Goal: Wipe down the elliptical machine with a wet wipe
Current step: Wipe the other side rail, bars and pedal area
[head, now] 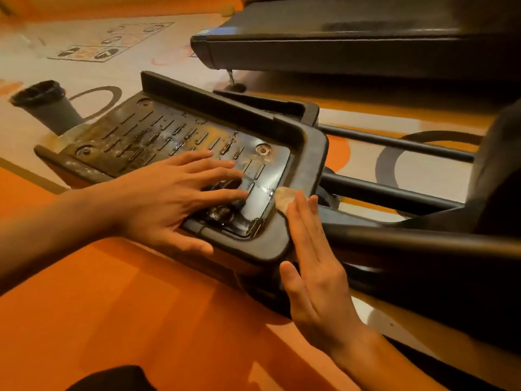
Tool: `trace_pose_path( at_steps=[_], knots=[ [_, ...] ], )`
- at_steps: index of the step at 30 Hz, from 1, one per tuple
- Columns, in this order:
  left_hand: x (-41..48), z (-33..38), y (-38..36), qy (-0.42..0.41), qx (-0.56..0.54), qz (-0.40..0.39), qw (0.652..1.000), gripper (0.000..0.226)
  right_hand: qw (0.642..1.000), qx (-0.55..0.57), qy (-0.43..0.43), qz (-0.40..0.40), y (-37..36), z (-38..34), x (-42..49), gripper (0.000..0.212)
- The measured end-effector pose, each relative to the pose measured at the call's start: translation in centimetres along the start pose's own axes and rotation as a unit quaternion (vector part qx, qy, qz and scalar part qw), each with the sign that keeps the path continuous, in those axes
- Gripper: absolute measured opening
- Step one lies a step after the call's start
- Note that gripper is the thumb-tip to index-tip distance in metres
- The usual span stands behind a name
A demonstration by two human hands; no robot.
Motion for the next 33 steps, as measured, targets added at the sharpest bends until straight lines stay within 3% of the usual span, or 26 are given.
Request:
trace_pose_path(
  at_steps=[5, 8, 13, 20, 24, 30, 33],
  knots=[
    [0.0, -0.1, -0.6, 0.042, 0.008, 0.032, 0.999, 0.112, 0.993, 0.008, -0.116, -0.002, 1.5, 0.2, 4.9, 0.081],
    [0.2, -0.4, -0.1, 0.034, -0.01, 0.048, 0.998, 0.109, 0.984, -0.065, -0.168, -0.014, 2.3, 0.7, 7.8, 0.068],
    [0.2, -0.2, -0.4, 0.044, -0.06, -0.06, 0.995, 0.121, 0.962, -0.03, -0.272, 0.017, 2.5, -0.5, 9.4, 0.05],
    [0.2, 0.0, -1.2, 0.012, -0.084, -0.026, 0.996, 0.116, 0.952, -0.063, -0.291, 0.07, -2.4, -6.6, 1.0, 0.064],
    [0.0, 0.0, -0.8, 0.014, -0.096, -0.007, 0.995, 0.116, 0.94, -0.098, -0.316, 0.083, -2.3, -7.2, 1.9, 0.081],
    [-0.2, 0.2, -0.2, 0.037, -0.072, 0.023, 0.996, 0.116, 0.949, -0.082, -0.303, 0.044, 1.9, -1.9, 8.6, 0.051],
    [0.0, 0.1, -0.1, 0.046, -0.07, 0.031, 0.996, 0.116, 0.952, -0.073, -0.295, 0.027, 3.2, 0.0, 12.0, 0.046]
  ],
)
Point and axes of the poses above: each hand's wrist, its own x-axis towards the middle knuckle, its own y-axis out of the back of the hand, z = x × y, the point moved 6 cm from there along x, towards the middle knuckle, and after that the axes turned 5 degrees about -z, right-handed, at the moved point
